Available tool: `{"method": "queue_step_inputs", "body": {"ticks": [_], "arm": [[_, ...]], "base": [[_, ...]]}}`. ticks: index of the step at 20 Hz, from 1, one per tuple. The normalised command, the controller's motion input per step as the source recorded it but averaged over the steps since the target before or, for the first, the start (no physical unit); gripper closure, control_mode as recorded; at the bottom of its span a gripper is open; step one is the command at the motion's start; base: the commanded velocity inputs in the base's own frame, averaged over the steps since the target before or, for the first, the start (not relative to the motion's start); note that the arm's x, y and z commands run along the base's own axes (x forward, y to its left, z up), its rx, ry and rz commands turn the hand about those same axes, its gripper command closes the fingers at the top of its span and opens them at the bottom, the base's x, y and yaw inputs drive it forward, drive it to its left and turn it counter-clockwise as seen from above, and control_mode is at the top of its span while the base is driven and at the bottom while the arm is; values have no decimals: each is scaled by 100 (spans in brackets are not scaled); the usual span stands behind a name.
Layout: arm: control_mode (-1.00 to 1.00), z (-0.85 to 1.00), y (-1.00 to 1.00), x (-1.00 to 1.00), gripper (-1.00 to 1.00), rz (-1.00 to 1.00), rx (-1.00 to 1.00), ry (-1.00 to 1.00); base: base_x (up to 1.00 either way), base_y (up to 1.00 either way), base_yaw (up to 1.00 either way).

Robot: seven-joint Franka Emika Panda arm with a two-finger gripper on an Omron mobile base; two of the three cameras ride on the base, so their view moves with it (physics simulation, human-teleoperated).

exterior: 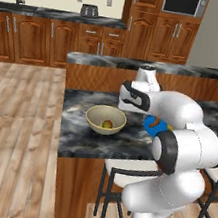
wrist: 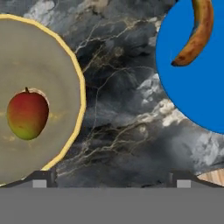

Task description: Take the fruits from the plate on the dining counter and place two fruits in each bowl.

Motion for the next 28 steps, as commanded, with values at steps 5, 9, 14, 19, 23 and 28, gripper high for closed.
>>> {"method": "queue_step_inputs", "body": {"ticks": [5, 9, 14, 19, 23, 28], "arm": [[-100, 16, -88, -3, -100, -1, 1, -10], [-100, 0, -77, 11, -100, 0, 3, -9], [-100, -4, -44, 29, -100, 0, 3, -4], [-100, -22, -12, 54, -100, 0, 0, -1], [-100, -36, -20, 46, -100, 0, 0, -1], [-100, -39, -23, 21, -100, -1, 0, 0]], "base": [[0, 0, 0], [0, 0, 0], [0, 0, 0], [0, 0, 0], [0, 0, 0], [0, 0, 0]]}}
